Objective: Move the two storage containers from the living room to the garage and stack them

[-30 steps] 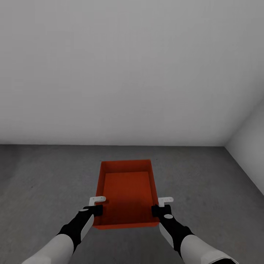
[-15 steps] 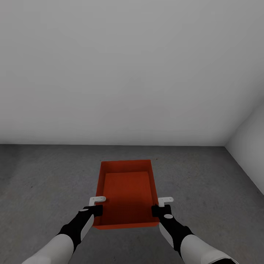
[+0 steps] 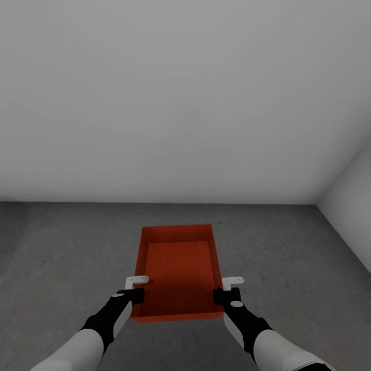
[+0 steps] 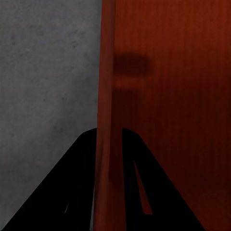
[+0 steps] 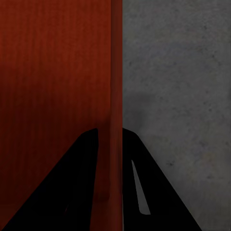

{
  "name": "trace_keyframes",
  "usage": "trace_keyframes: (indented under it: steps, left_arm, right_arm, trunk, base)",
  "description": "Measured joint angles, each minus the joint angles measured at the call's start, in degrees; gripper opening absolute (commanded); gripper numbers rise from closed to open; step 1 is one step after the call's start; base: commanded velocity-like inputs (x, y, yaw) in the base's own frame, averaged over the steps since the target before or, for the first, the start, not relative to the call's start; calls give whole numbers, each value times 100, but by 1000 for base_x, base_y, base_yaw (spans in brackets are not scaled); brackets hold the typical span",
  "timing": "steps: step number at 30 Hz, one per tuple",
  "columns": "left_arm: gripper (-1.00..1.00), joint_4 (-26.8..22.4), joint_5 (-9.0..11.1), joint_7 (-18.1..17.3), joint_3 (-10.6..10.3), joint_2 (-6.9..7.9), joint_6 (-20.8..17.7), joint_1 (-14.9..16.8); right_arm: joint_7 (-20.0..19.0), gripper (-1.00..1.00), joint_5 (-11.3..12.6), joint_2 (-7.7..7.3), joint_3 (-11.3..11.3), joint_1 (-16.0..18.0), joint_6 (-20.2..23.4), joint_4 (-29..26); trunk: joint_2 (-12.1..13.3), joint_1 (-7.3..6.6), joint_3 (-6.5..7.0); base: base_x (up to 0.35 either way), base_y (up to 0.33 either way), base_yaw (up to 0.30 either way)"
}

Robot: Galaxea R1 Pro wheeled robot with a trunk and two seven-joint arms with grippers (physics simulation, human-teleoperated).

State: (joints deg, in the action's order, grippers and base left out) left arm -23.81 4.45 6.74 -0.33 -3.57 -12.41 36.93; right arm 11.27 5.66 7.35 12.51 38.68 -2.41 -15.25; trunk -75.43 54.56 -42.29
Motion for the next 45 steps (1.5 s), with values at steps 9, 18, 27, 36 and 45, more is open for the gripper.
trace_keyframes:
  steps: [9,18,27,36,45]
  left_arm:
    - [-100,-5,0,1,0,0,-1,0]
    - [-100,-5,0,1,1,-1,-1,-1]
    - [-100,-2,-1,2,1,-1,-1,-1]
    - [-100,1,1,2,0,-1,-1,0]
    - [-100,2,1,2,0,-1,-1,0]
  right_arm:
    - [-3,-100,-8,0,-7,0,-1,-3]
    - [-9,-100,-14,0,-14,1,-2,0]
    - [-11,-100,-16,0,-16,1,-2,4]
    - [-9,-100,-11,0,-12,1,-2,5]
    - [-9,-100,-10,0,-11,1,-1,6]
  trunk:
    - [0,0,-82]
    - [0,0,-165]
    - [0,0,-248]
    - [0,0,-331]
    - [0,0,-413]
  base:
    - [0,0,0]
    - [0,0,0]
    - [0,0,0]
    - [0,0,0]
    - [0,0,0]
